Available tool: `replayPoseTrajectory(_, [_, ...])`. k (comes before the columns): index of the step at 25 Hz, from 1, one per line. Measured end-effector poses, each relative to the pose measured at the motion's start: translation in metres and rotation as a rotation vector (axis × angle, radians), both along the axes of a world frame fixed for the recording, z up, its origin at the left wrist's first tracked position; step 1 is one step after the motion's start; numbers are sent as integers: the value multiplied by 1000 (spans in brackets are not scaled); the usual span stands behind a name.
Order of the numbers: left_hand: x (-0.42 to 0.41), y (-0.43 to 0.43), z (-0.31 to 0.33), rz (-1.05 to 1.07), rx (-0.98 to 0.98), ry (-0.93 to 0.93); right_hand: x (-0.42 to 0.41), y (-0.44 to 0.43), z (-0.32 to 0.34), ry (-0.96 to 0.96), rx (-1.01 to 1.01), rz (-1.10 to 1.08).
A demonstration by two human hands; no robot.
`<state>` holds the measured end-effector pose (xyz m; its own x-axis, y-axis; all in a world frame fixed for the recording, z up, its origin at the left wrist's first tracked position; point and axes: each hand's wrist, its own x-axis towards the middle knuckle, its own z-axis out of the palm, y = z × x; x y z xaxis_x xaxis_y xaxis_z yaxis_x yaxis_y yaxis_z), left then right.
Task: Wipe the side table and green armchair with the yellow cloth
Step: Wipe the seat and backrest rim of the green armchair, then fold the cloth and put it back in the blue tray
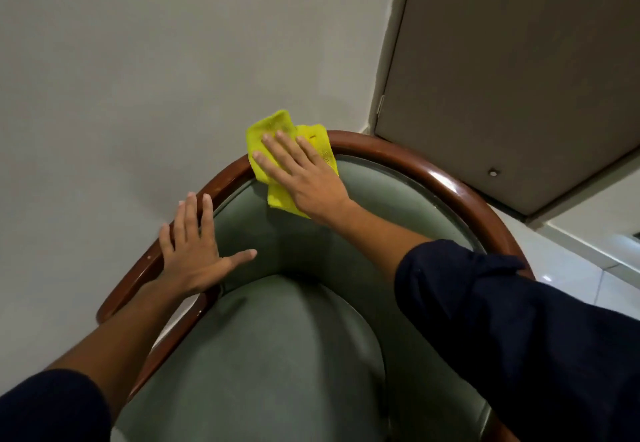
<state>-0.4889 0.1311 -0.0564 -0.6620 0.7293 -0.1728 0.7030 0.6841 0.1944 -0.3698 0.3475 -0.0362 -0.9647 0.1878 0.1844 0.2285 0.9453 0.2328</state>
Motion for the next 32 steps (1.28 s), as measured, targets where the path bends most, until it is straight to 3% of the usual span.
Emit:
replayPoseTrajectory(3, [-3, -5, -2, 1, 18, -8, 57, 0, -5, -106, 14, -23])
replayPoseTrajectory(8, [-4, -2, 22, 10, -107, -131, 190, -29, 22, 28, -253, -597])
replayPoseTrajectory(10, [8, -11, 46, 43, -149, -234, 243, -72, 33, 92, -408, -765])
replayPoseTrajectory(13, [83, -48, 67, -132, -219, -239, 277, -140, 61, 237, -828, -1097])
replayPoseTrajectory(16, [197, -95, 93, -137, -190, -783, 287, -184, 82, 281, -1283, -1349])
replayPoseTrajectory(18, [258, -116, 118, -30, -124, -1109, 298, -220, 89, 534, -1655, -1273])
replayPoseTrajectory(19, [280, -125, 125, 20, -52, -1185, 307, -239, 89, 683, -1761, -1196])
replayPoseTrajectory(23, [331, -148, 149, 233, 315, -1231, 345, -303, 83, 1080, -2063, -988])
replayPoseTrajectory(27, [373, -155, 177, 103, 315, -1309, 412, -325, 80, 1288, -2193, -973])
replayPoseTrajectory(29, [402, -143, 183, -43, 257, -1466, 455, -327, 71, 1465, -2258, -997])
replayPoseTrajectory(32, [443, -123, 180, -92, 191, -1522, 514, -325, 55, 1694, -2481, -750])
